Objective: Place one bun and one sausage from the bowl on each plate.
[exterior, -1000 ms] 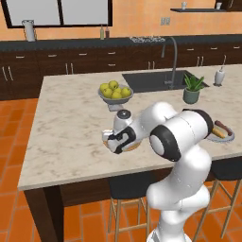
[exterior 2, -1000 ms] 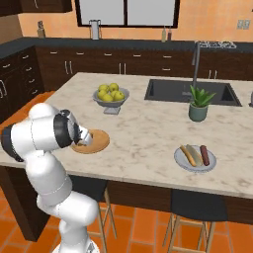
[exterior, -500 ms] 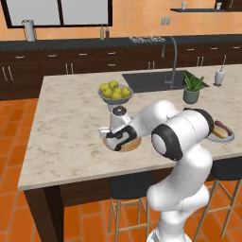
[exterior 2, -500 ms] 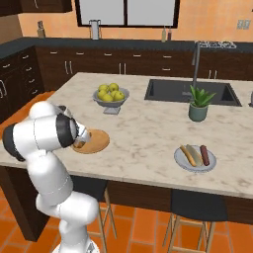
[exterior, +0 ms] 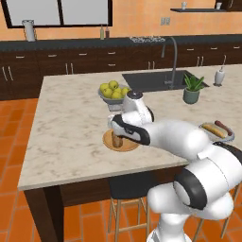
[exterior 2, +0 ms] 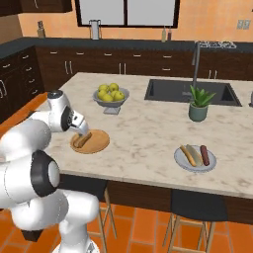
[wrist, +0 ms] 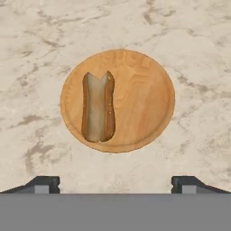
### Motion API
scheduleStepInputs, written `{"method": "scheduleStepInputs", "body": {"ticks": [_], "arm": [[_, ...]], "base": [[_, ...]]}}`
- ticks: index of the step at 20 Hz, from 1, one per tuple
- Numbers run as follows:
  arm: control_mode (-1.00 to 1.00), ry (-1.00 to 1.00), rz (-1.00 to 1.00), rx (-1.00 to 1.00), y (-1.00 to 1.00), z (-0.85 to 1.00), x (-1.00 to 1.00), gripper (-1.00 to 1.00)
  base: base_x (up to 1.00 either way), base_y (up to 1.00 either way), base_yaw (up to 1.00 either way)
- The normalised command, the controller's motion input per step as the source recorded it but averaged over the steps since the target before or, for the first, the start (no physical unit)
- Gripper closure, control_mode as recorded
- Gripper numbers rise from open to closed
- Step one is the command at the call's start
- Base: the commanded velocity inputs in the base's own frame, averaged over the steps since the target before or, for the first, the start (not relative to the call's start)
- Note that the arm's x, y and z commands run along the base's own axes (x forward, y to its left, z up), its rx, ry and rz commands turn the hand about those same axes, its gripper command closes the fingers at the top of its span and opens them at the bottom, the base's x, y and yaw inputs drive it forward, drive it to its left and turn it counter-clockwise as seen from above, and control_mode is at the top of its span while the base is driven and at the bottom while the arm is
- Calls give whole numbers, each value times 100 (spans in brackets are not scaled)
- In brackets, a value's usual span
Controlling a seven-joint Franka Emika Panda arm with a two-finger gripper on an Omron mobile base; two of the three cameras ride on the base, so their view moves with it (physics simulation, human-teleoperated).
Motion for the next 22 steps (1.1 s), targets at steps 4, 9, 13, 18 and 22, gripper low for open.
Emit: {"method": "scheduleStepInputs", "body": {"ticks": [4,9,13,18,22], "arm": [[-100,12,0,6,-55,88,-100,-100],[-100,25,0,2,-43,45,-100,-100],[100,10,0,0,-11,4,-50,-100],[100,0,0,0,0,0,0,-100],[100,0,0,0,0,0,0,-100]], "base": [[0,0,0],[0,0,0],[-50,-11,-1],[-55,-95,-9],[51,-100,1]]}}
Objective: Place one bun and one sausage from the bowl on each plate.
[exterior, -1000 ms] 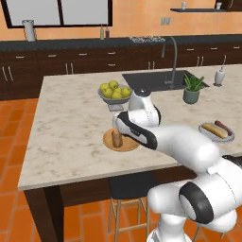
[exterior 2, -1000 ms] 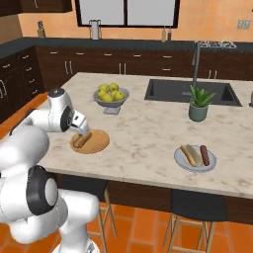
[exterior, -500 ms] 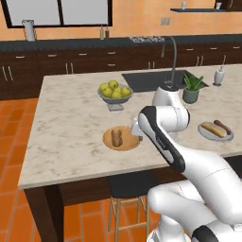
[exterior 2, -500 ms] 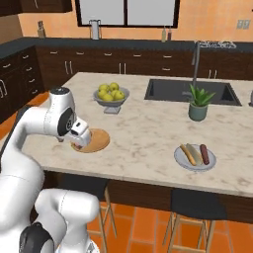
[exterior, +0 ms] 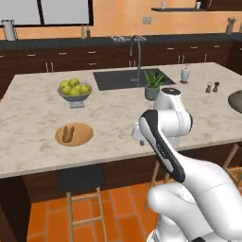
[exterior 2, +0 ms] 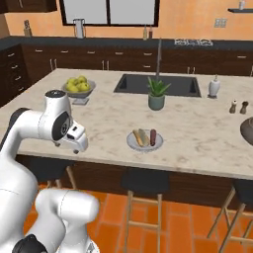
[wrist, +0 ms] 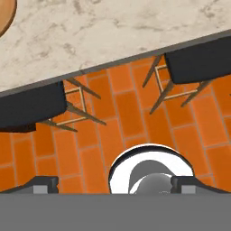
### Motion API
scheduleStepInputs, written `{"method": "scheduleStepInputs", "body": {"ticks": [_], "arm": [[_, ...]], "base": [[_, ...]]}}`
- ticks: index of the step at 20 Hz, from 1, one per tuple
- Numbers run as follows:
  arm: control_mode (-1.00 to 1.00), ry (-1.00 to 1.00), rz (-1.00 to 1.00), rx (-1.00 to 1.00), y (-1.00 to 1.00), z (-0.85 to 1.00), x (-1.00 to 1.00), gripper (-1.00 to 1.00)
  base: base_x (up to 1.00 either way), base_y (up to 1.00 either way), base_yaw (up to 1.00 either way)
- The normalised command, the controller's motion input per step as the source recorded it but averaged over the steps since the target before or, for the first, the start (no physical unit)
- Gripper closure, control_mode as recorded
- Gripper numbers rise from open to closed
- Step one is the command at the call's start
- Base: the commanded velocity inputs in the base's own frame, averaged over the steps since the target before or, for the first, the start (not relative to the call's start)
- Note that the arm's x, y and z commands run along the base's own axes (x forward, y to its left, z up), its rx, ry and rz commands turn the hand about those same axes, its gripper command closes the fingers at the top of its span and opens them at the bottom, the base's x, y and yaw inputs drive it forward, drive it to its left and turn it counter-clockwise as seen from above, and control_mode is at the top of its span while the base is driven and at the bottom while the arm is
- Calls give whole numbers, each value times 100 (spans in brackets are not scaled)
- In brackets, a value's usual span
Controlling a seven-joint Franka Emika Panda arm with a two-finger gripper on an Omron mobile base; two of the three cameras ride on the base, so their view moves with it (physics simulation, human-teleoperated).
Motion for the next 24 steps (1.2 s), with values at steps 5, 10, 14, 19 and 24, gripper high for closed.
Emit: {"method": "scheduleStepInputs", "body": {"ticks": [5,10,14,19,24], "arm": [[100,0,0,0,0,0,0,-100],[100,0,0,0,0,0,0,-100],[100,0,0,0,0,0,0,-100],[100,0,0,0,0,0,0,-100],[100,0,0,0,0,0,0,-100]], "base": [[47,-100,0],[3,-100,0],[0,-100,0],[0,-100,0],[34,-100,-1]]}}
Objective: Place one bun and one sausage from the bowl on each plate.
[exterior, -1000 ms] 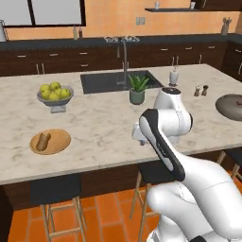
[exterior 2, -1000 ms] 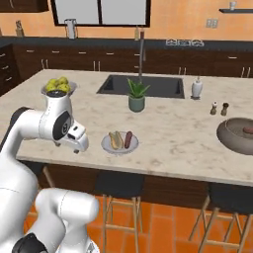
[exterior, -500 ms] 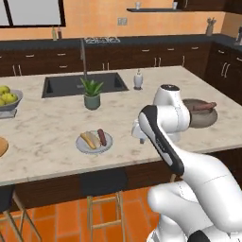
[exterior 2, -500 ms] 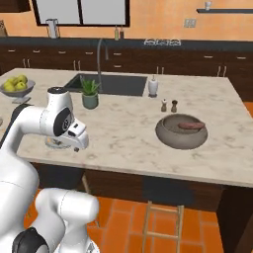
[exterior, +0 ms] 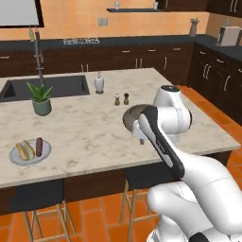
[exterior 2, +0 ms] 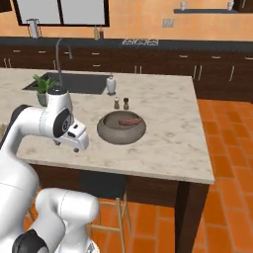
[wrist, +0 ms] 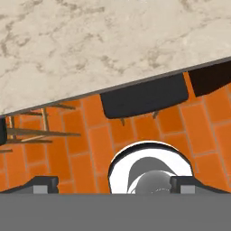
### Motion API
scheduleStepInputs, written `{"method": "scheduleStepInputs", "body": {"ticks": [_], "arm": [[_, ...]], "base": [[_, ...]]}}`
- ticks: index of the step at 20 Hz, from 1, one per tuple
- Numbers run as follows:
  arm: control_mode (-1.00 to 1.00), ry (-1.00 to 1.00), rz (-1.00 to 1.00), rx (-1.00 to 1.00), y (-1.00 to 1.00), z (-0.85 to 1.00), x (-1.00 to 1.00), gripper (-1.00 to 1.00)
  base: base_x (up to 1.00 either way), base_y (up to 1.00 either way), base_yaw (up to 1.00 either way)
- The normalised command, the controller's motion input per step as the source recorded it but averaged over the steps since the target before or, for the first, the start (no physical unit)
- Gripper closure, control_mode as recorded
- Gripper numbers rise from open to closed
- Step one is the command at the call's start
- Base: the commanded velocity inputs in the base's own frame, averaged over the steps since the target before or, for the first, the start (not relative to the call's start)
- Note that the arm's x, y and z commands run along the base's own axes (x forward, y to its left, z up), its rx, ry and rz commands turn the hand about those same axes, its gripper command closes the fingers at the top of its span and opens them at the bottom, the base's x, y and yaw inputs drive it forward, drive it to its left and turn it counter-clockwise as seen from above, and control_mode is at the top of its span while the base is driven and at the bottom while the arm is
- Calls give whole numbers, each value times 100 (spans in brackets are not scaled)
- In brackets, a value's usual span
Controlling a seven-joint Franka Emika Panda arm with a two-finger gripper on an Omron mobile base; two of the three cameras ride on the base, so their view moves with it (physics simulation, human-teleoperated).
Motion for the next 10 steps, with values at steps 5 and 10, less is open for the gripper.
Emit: {"method": "scheduleStepInputs", "body": {"ticks": [5,10], "arm": [[-100,0,0,3,-20,4,10,-100],[-100,-14,12,6,-64,54,49,-100]], "base": [[52,-80,0],[0,0,0]]}}
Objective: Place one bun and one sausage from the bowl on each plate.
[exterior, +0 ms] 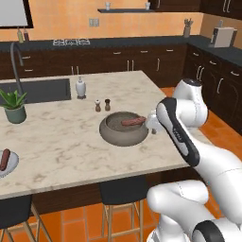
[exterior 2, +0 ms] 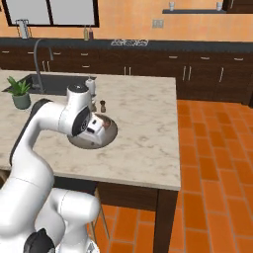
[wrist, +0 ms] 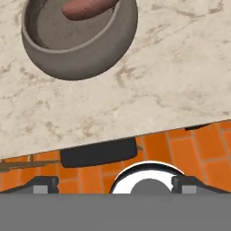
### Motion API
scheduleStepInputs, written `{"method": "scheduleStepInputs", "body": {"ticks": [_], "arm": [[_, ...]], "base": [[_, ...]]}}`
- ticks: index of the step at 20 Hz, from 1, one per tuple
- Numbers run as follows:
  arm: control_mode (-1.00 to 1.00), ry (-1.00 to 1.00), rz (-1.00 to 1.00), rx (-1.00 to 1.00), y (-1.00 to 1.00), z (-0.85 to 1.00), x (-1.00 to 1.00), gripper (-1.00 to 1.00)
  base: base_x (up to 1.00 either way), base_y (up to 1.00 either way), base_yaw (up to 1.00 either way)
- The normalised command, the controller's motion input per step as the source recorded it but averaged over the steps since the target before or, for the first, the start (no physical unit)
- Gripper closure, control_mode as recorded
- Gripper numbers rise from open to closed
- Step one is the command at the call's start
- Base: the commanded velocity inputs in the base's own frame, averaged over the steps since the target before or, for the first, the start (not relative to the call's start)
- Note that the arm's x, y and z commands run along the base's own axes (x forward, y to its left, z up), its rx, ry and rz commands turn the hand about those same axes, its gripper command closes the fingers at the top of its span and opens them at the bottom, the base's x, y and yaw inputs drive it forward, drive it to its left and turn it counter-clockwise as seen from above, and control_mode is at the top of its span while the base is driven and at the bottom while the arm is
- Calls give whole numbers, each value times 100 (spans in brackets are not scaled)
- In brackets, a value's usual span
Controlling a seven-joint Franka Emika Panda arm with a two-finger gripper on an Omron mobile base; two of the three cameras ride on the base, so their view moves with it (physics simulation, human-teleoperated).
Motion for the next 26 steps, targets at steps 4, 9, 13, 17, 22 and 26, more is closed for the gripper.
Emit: {"method": "scheduleStepInputs", "body": {"ticks": [4,9,13,17,22,26], "arm": [[-100,-16,27,-23,34,26,89,-100],[-100,-3,24,-33,33,1,99,-100],[-100,1,21,-24,-1,-4,99,-100],[-100,5,16,-8,-5,-57,72,-100],[-100,-3,16,0,-1,-52,55,-100],[-100,-10,12,0,0,-41,50,-100]], "base": [[0,0,0],[0,0,0],[0,0,0],[0,0,0],[0,0,0],[0,0,0]]}}
